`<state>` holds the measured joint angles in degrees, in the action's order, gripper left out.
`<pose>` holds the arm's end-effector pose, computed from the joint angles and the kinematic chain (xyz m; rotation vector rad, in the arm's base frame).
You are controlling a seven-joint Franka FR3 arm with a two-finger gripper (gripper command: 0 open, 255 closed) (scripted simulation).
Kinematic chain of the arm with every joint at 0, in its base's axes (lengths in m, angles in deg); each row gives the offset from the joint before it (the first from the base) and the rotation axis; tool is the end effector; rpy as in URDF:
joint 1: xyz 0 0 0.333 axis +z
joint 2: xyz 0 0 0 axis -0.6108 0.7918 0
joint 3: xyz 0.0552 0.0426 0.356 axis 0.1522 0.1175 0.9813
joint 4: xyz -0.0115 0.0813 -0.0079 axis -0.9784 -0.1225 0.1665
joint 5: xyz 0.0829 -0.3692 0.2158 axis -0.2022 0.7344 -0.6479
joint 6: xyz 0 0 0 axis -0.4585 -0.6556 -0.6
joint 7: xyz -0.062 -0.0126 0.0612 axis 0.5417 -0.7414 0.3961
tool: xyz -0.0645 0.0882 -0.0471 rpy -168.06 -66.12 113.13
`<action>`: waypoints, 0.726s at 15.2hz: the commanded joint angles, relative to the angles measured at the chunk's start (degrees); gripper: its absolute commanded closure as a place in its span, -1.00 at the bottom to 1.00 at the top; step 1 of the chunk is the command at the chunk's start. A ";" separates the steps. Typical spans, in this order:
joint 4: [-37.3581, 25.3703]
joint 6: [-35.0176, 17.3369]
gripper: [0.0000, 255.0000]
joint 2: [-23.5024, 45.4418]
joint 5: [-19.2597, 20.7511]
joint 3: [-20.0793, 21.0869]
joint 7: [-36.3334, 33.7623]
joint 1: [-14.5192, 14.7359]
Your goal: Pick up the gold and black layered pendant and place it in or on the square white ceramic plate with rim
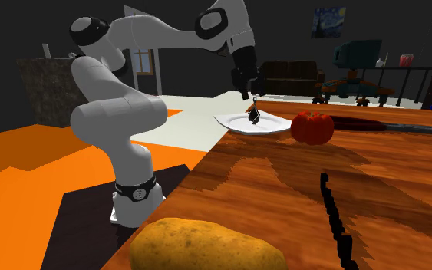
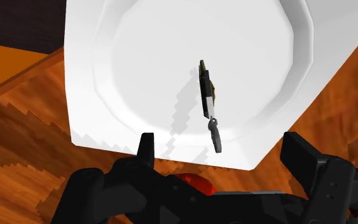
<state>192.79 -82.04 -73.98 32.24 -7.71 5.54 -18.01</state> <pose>0.0060 0.4120 0.5271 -2.9996 -0.3303 -0.5639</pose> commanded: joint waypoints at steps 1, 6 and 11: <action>-2.16 2.77 -1.00 -0.31 1.19 -1.68 -0.40 0.28; -4.99 5.93 -1.00 -0.36 2.53 -3.46 -0.90 0.43; -4.99 5.92 -1.00 -0.37 2.52 -3.45 -0.90 0.43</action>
